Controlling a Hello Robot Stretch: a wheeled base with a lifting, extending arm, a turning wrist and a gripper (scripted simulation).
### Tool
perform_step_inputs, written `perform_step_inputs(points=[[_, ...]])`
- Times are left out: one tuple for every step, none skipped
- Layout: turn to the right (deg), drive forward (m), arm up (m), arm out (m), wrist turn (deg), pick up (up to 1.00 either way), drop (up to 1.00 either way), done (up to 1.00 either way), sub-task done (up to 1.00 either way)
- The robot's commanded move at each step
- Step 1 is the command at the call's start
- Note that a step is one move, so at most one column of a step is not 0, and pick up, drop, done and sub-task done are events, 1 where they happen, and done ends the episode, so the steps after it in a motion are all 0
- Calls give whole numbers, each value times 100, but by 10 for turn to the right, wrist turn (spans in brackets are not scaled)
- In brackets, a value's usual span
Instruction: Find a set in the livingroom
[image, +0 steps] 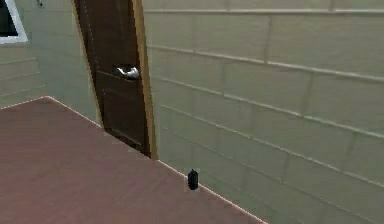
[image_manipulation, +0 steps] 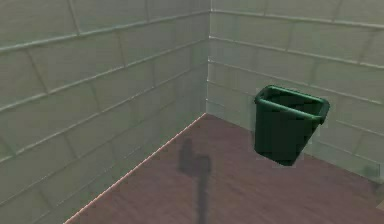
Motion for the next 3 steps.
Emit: perform_step_inputs(points=[[0,55,0,0,0,0,0,0,0],[-450,0,0,0,0,0,0,0,0],[-30,0,0,0,0,0,0,0,0]])
